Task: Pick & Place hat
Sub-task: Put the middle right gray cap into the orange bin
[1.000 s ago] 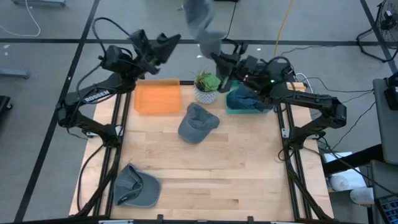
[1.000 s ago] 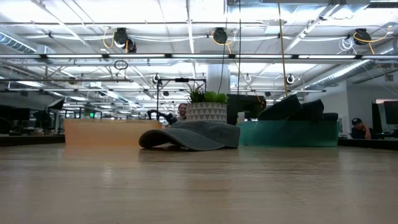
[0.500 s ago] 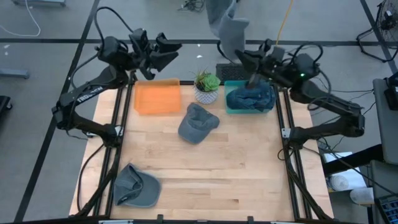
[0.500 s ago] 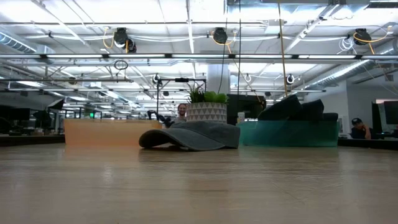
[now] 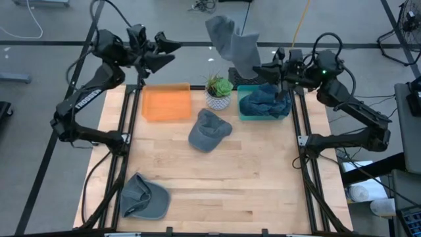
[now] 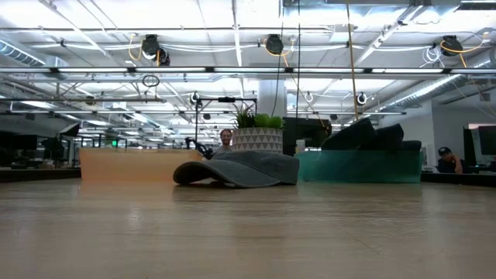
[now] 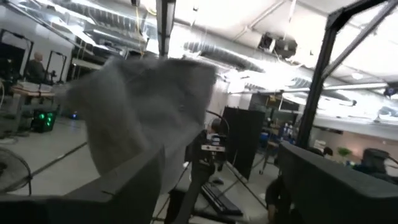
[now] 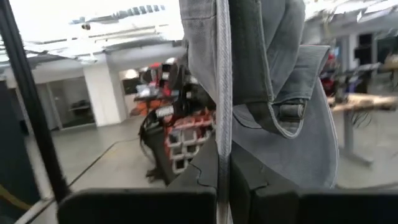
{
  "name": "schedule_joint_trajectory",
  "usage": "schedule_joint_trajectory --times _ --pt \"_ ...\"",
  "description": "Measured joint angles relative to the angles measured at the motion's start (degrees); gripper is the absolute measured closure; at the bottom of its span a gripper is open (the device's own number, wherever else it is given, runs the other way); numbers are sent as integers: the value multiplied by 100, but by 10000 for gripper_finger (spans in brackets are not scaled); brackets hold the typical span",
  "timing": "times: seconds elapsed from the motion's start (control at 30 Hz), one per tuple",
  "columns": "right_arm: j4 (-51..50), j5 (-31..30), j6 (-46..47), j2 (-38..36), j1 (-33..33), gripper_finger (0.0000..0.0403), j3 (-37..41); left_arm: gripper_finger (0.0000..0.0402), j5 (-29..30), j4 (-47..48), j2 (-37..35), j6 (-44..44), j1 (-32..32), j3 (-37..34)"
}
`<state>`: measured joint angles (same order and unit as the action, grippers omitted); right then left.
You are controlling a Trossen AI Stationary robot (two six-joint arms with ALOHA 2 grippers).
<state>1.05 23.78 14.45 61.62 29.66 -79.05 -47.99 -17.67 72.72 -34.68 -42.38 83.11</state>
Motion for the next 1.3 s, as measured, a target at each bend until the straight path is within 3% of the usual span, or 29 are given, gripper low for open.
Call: schedule_joint_trajectory --times 0.23,0.43,0.63,0.9,1.3 --pt "-355 853 480 -47 399 403 2 85 -502 829 -501 117 -331 0" --pt "-337 1830 1672 -20 700 403 2 105 -1117 1538 -797 149 -530 0" --pt "-257 2431 2887 142 712 403 2 116 -1504 1615 -871 319 -621 0" --pt "105 2936 3967 433 455 403 2 97 -1506 1617 -869 1739 -624 0" --pt "2950 3068 6529 937 -30 403 2 119 -1173 1620 -869 4929 -603 0"
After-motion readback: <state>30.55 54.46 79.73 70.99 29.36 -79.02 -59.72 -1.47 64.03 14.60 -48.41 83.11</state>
